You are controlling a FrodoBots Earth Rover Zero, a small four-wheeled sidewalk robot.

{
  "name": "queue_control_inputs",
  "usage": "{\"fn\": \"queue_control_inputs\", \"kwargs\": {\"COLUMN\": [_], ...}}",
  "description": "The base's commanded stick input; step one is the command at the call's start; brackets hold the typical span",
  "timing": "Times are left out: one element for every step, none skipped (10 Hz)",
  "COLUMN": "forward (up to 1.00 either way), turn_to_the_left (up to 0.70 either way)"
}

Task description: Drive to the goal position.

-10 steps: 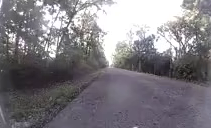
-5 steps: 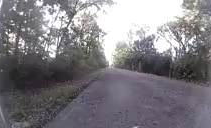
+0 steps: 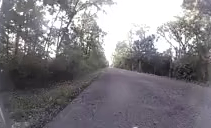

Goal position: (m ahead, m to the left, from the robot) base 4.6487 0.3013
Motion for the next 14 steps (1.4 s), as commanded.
{"fn": "queue_control_inputs", "kwargs": {"forward": [0.05, 0.05, 0.05, 0.05, 0.05, 0.05, 0.05, 0.05, 0.05, 0.05, 0.05, 0.05, 0.05, 0.05], "turn_to_the_left": [0.0, 0.0, 0.0, 0.0, 0.0, 0.0, 0.0, 0.0, 0.0, 0.0, 0.0, 0.0, 0.0, 0.0]}}
